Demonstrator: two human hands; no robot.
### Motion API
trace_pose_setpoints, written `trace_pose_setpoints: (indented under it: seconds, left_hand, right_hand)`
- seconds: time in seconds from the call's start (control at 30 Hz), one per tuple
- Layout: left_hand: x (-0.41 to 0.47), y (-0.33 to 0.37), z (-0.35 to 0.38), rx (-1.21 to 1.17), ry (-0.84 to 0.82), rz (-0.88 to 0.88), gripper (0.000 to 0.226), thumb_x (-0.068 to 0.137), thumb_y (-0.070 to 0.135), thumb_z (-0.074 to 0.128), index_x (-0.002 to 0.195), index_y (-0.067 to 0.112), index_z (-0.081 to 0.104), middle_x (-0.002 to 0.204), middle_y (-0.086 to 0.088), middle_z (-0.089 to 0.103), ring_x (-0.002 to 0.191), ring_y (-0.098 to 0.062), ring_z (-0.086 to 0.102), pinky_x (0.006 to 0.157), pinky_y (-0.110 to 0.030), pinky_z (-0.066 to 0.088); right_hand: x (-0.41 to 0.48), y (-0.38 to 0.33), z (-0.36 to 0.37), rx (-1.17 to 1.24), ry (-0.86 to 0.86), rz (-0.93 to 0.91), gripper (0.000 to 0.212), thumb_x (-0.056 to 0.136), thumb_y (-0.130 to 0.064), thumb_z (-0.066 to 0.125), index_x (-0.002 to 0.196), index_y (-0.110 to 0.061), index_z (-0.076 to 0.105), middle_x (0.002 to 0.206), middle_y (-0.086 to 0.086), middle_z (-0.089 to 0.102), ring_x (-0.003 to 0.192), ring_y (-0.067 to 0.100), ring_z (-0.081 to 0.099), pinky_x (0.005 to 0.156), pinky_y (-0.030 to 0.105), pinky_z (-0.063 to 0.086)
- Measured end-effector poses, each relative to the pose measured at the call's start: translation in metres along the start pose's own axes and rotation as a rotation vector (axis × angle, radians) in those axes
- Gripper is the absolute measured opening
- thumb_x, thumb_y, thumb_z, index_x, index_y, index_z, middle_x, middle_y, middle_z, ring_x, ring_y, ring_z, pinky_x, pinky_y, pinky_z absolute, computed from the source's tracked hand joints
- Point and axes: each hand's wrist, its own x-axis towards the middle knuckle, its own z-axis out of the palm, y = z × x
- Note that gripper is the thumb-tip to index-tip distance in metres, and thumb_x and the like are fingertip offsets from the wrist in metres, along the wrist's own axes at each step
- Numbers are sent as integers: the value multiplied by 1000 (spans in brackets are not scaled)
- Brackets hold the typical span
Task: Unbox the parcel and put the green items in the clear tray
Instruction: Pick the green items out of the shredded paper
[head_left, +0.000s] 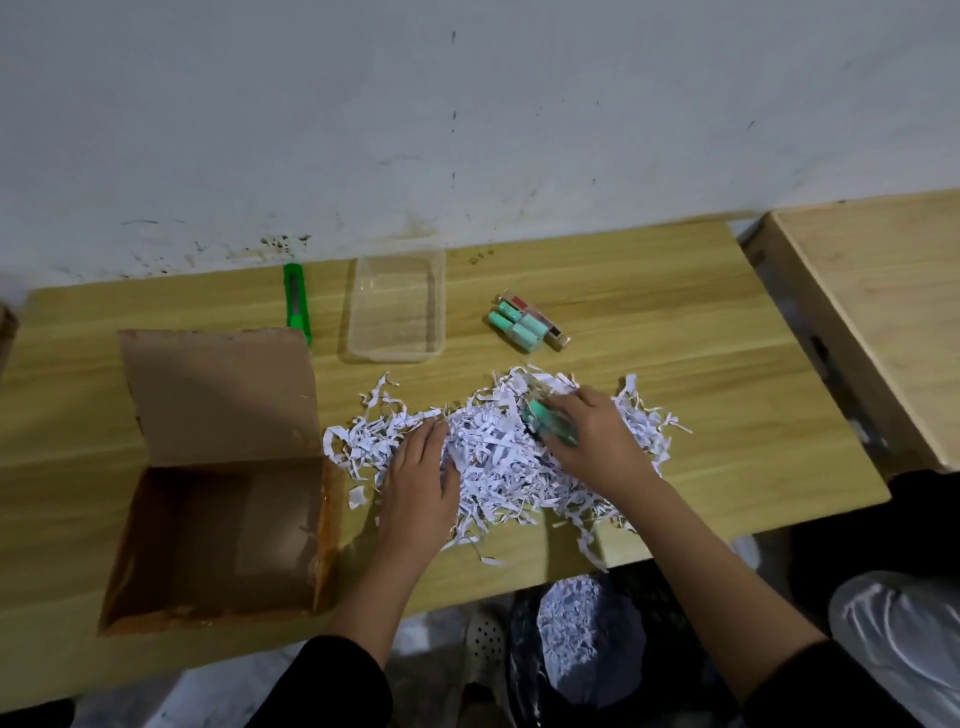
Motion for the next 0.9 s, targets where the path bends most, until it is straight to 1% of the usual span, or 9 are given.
trace_pose_setpoints:
  seconds: [0.1, 0.23, 0.4, 0.53, 0.57, 0.63, 0.7, 0.83, 0.9]
  left_hand:
    - [-1, -1, -1, 23, -16, 15, 49, 96, 22, 40, 143, 21, 30, 152, 1, 29, 140, -19, 24, 116, -38, 22]
    - [-2, -1, -2, 32, -34, 17, 49, 97, 24, 38, 144, 21, 27, 153, 1, 25, 142, -19, 20, 117, -35, 19]
    - [-2, -3, -5, 50, -67, 36, 50, 97, 26, 36, 145, 21, 24, 155, 2, 22, 143, -18, 18, 117, -34, 18]
    - [-2, -2, -5, 59, -51, 42, 51, 96, 24, 39, 145, 20, 26, 154, 1, 24, 142, -19, 20, 116, -34, 20]
    - [-3, -1, -4, 57, -44, 40, 50, 96, 24, 39, 145, 20, 27, 154, 1, 25, 142, -19, 21, 116, -34, 20]
    - [-3, -1, -3, 55, -31, 37, 50, 96, 22, 39, 144, 20, 28, 153, 0, 26, 142, -19, 21, 116, -34, 19]
    - [-2, -2, -2, 56, -23, 34, 49, 96, 21, 40, 144, 19, 29, 153, 0, 27, 142, -20, 21, 116, -35, 20]
    - [-2, -3, 2, 41, 1, 22, 51, 93, 18, 45, 143, 19, 32, 151, 0, 31, 141, -21, 25, 116, -37, 22]
    - [-2, -3, 5, 40, 10, 15, 51, 93, 18, 45, 142, 18, 33, 151, -1, 32, 140, -22, 25, 116, -39, 23]
  right_hand:
    - [-5, 5, -2, -2, -51, 145, 51, 78, -27, 71, 121, -5, 55, 109, 14, 53, 99, 29, 52, 87, 37, 48]
    - [-1, 4, 3, -25, -95, 186, 63, 72, -28, 74, 128, -10, 51, 116, 12, 56, 105, 30, 54, 85, 36, 48]
    - [-7, -5, -13, 252, 99, 296, 53, 68, -17, 79, 116, -7, 59, 104, 10, 62, 89, 23, 60, 74, 32, 52]
    - [-10, -18, -47, 487, 252, 314, 50, 68, -9, 79, 112, -9, 54, 99, 1, 61, 78, 8, 60, 56, 11, 49]
    - [-8, -21, -55, 509, 285, 303, 48, 68, -9, 79, 108, -11, 53, 96, -2, 59, 78, 6, 58, 56, 9, 46]
    - [-2, -26, -69, 553, 361, 277, 48, 68, -11, 79, 108, -13, 52, 98, -4, 59, 86, 11, 58, 67, 7, 42]
    - [7, -29, -80, 603, 443, 253, 52, 67, -13, 80, 112, -11, 52, 104, -2, 60, 94, 12, 59, 74, 8, 44]
    - [25, -30, -91, 665, 543, 207, 52, 66, -14, 82, 109, -11, 52, 103, 3, 63, 90, 11, 62, 78, 14, 51]
    - [33, -29, -91, 664, 535, 194, 50, 65, -14, 82, 104, -14, 51, 98, 3, 63, 85, 10, 62, 73, 13, 50]
